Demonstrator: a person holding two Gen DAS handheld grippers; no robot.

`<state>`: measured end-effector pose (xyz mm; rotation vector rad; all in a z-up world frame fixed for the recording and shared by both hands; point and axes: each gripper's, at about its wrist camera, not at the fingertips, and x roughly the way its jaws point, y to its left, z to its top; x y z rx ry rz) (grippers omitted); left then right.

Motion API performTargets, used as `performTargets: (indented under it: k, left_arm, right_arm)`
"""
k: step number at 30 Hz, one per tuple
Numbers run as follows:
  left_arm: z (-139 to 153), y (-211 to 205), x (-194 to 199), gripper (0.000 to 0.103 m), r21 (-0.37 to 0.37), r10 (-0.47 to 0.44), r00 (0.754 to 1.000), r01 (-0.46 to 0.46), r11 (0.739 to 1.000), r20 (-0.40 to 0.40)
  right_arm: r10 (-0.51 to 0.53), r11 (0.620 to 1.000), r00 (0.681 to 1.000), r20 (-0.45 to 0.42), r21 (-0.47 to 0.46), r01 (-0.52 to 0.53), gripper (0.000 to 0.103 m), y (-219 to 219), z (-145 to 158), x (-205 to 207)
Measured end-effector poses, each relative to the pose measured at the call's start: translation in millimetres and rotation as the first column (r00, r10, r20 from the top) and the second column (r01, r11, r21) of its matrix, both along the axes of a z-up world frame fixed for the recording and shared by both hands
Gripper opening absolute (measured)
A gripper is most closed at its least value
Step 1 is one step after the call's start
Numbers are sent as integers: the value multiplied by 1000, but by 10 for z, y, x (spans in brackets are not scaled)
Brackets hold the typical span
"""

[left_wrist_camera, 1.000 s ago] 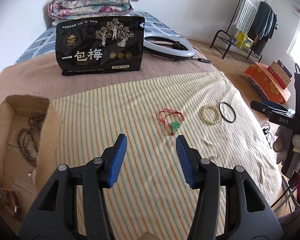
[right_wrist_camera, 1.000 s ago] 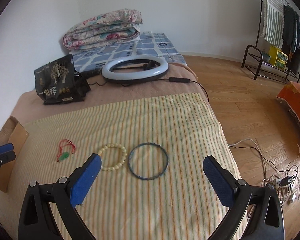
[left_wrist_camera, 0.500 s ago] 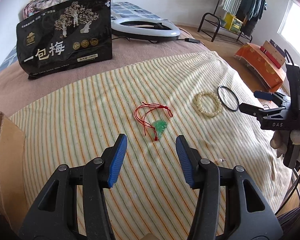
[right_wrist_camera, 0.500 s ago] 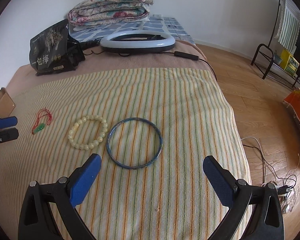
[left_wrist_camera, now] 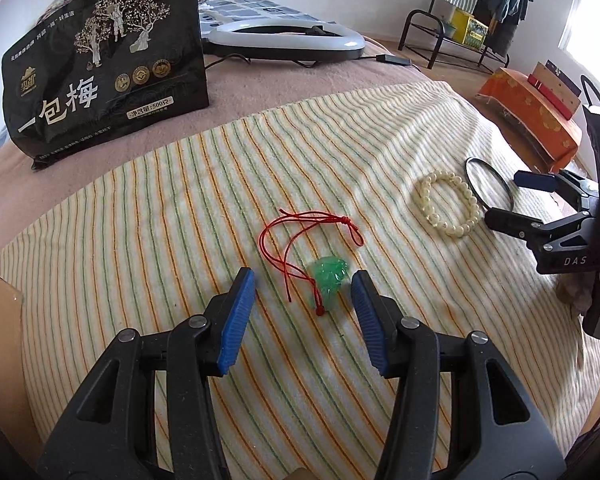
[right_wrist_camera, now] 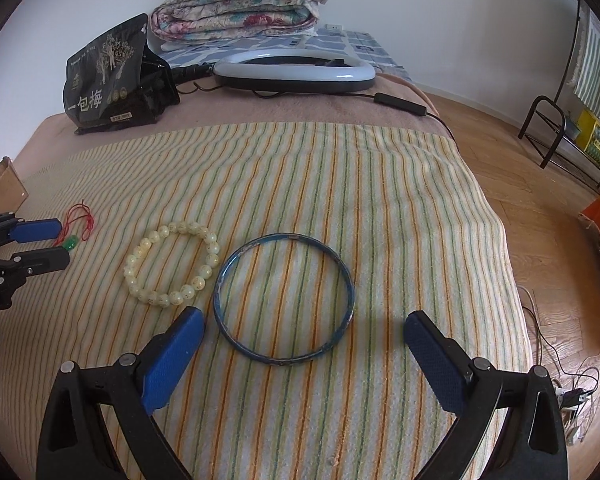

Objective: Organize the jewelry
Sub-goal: 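Move both tools back toward the jade pendant and bracelets, then grasp the green jade pendant with the left tool while the right tool grasps the dark bangle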

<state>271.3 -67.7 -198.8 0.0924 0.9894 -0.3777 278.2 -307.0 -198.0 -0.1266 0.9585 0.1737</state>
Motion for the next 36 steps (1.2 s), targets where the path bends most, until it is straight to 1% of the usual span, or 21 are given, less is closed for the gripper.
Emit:
performTargets:
  k: [1, 4, 7, 9, 10, 11, 13, 16, 20, 24, 29, 36]
  left_arm:
    - [-7, -7, 9, 47, 4, -1, 1000, 1, 1000, 5]
    - [-27, -33, 32, 45, 12, -5, 1000, 5, 1000, 17]
    - [-34, -55, 48, 34, 20, -6, 1000, 5, 1000, 28]
    - [-32, -64, 47, 29, 19, -12, 1000, 11, 1000, 29]
    - [-29, -68, 43, 25, 21, -14, 999, 13, 1000, 31]
    - [-25, -77, 39, 21, 23, -16, 999, 16, 1000, 33]
    - [-19, -96, 33, 16, 25, -21, 999, 20, 999, 35]
    - [-11, -113, 21, 16, 32, -21, 999, 20, 999, 39]
    - [15, -98, 8, 16, 26, -14, 999, 13, 1000, 37]
    - [98, -41, -10, 16, 11, 8, 999, -9, 1000, 42]
    - [312, 30, -59, 15, -17, 27, 996, -25, 1000, 80]
    - [703, 192, -198, 15, -75, 67, 989, -58, 995, 133]
  right_arm:
    - [4, 1000, 1000, -3, -12, -4, 100, 18, -11, 16]
    - [15, 1000, 1000, 0, -16, -15, 97, 50, -15, 73]
    - [29, 1000, 1000, 1, 6, -29, 89, 43, -22, 103]
    - [38, 999, 999, 5, 24, -38, 78, 36, -16, 98]
    - [42, 999, 999, 9, 30, -42, 75, 35, -10, 89]
    - [41, 999, 999, 10, 32, -42, 74, 33, -7, 82]
    - [39, 999, 999, 14, 35, -39, 74, 32, -5, 67]
    - [34, 999, 999, 21, 35, -35, 74, 29, 8, 41]
    - [26, 999, 999, 32, 36, -28, 74, 16, 52, 8]
    - [15, 998, 999, 47, 58, -18, 74, -6, 130, -36]
    - [19, 998, 997, 73, 54, -23, 74, 29, 292, -126]
    - [27, 998, 993, 117, 61, -35, 74, 104, 637, -348]
